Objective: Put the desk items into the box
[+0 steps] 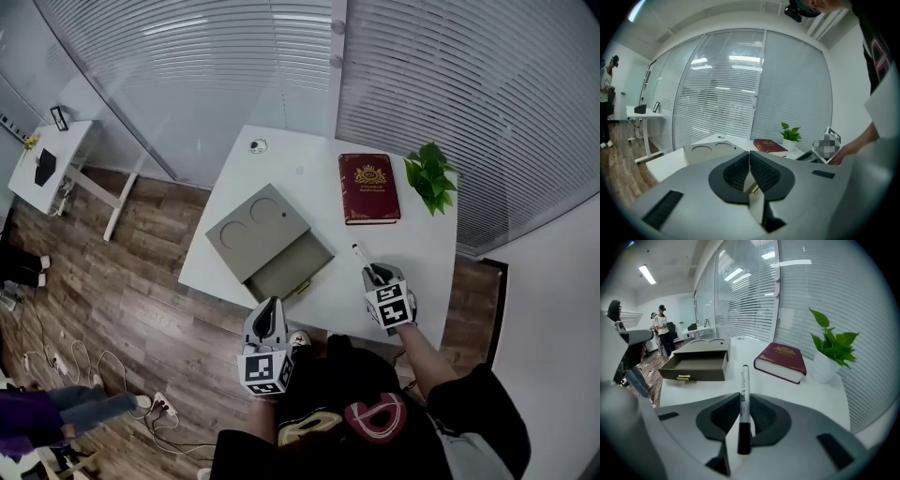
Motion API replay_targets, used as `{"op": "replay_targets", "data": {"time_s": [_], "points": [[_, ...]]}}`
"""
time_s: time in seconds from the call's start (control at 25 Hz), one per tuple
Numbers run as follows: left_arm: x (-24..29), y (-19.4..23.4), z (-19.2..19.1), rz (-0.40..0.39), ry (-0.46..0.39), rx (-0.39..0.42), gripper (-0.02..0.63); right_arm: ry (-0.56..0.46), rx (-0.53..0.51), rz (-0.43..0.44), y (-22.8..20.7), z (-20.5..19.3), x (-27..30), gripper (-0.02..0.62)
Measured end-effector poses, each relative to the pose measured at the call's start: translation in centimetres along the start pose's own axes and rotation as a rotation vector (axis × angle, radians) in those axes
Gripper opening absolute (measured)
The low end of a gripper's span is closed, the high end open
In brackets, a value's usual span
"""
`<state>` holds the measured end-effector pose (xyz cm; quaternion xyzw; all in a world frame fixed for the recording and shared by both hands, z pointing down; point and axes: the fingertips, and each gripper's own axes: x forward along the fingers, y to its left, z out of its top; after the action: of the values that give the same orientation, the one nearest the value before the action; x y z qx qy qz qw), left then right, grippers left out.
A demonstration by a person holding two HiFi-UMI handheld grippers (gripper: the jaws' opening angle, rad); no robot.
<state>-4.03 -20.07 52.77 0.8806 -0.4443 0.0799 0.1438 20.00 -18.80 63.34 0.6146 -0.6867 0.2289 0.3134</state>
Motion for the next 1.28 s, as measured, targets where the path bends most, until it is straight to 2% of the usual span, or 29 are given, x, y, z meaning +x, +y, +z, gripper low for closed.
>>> {"op": "replay_targets", "data": {"time_s": [0.4, 0.64, 1.08, 1.28], "points": [[-1.5, 1.3, -0.1, 0.060, -0.027, -0.025, 0.021, -0.062, -0.111, 0.073, 2.6, 3.7, 0.1, 0.075], [-2.7, 2.3, 0.0, 0.112, -0.043, -0.042, 0.021, -0.062, -0.276, 0.103, 4.5, 5.5, 0.1, 0.074], [-4.8, 4.0, -0.1, 0.191, -0.061, -0.057, 0.020, -0.071, -0.360, 0.198, 7.9, 7.3, 1.2, 0.074], [-5.5, 4.8, 0.1, 0.227, -0.072, -0.064, 0.020, -0.039, -0.424, 0.266, 9.7, 7.6, 1.9, 0.074]]}}
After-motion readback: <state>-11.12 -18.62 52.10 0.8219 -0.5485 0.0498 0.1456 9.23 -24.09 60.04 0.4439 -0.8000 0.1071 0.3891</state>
